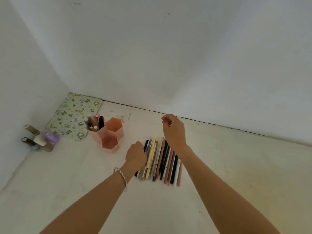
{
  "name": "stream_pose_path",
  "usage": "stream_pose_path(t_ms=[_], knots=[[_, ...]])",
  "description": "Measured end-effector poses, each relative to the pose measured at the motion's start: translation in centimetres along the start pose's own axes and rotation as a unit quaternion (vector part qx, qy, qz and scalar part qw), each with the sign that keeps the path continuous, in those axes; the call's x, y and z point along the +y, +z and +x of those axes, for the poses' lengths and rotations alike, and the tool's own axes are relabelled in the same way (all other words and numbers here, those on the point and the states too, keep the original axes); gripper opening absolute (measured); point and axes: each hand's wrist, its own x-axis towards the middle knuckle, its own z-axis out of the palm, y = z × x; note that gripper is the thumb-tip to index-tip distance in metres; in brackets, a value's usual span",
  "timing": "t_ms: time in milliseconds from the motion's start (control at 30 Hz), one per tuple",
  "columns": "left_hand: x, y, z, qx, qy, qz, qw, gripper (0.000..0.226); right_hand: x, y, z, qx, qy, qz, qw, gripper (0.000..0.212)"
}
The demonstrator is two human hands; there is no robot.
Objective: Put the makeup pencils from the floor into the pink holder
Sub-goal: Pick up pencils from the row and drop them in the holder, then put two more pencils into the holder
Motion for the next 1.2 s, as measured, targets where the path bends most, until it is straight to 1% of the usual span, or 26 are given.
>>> stream_pose_path(t_ms=[100,133,200,233,333,400,467,533,600,667,733,800,833,900,933,1000,1067,1200], knots=[[-0.6,-0.9,0.5,0.002,0.001,-0.029,1.0,0.016,0.3,0.9,0.1,-0.033,0.019,-0.018,0.999,0.023],[-0.7,-1.2,0.4,-0.003,0.005,-0.026,1.0,0.019,0.3,1.3,0.1,-0.04,0.028,-0.02,0.999,0.023],[-0.8,-1.3,0.2,-0.014,0.012,0.004,1.0,0.026,0.2,1.9,0.0,-0.044,0.04,-0.011,0.998,0.024],[-0.9,-1.2,0.0,-0.012,0.016,0.02,1.0,0.025,0.2,2.1,0.0,-0.043,0.042,-0.002,0.998,0.024],[-1.0,-0.8,-0.1,0.005,0.005,0.02,1.0,0.02,0.1,2.1,0.0,-0.035,0.036,0.013,0.999,0.022],[-0.9,-0.8,-0.1,-0.001,-0.005,0.008,1.0,0.016,0.1,1.8,0.2,-0.026,0.03,0.014,0.999,0.021],[-0.8,-0.9,-0.2,-0.013,0.001,0.005,1.0,0.006,0.1,1.4,0.4,-0.016,0.029,0.021,0.999,0.021],[-0.5,-1.4,-0.3,-0.013,0.004,-0.019,1.0,0.007,0.1,1.1,0.6,-0.008,0.027,0.028,0.999,0.021],[-0.1,-2.7,-0.2,0.022,0.004,-0.094,0.995,0.01,-0.1,1.0,0.7,-0.006,0.027,0.021,0.999,0.021],[0.6,-4.9,-0.1,0.088,0.023,-0.174,0.98,0.021,-0.3,1.3,0.7,-0.015,0.035,-0.003,0.999,0.022],[1.6,-7.4,-0.2,0.14,0.066,-0.234,0.96,0.038,-0.7,2.2,0.7,-0.056,0.054,-0.064,0.995,0.02],[2.6,-9.7,-0.8,0.181,0.107,-0.27,0.94,0.058,-0.9,3.7,0.4,-0.129,0.069,-0.151,0.978,0.014],[2.9,-10.6,-1.1,0.2,0.124,-0.276,0.932,0.066,-1.1,4.5,0.0,-0.16,0.072,-0.195,0.965,0.015],[3.0,-11.8,-1.6,0.215,0.145,-0.305,0.916,0.076,-1.0,5.9,-0.7,-0.191,0.073,-0.271,0.94,0.016],[2.8,-12.2,-1.9,0.214,0.147,-0.32,0.911,0.078,-0.9,6.6,-1.0,-0.194,0.069,-0.3,0.932,0.015],[2.4,-12.8,-2.2,0.212,0.143,-0.333,0.907,0.074,-0.6,7.4,-1.4,-0.185,0.059,-0.336,0.922,0.02],[2.0,-13.1,-2.4,0.222,0.14,-0.343,0.902,0.07,-0.4,8.0,-1.5,-0.171,0.054,-0.339,0.923,0.024],[1.4,-13.5,-2.6,0.246,0.139,-0.368,0.886,0.068,-0.3,8.6,-1.4,-0.147,0.08,-0.312,0.935,0.033]])
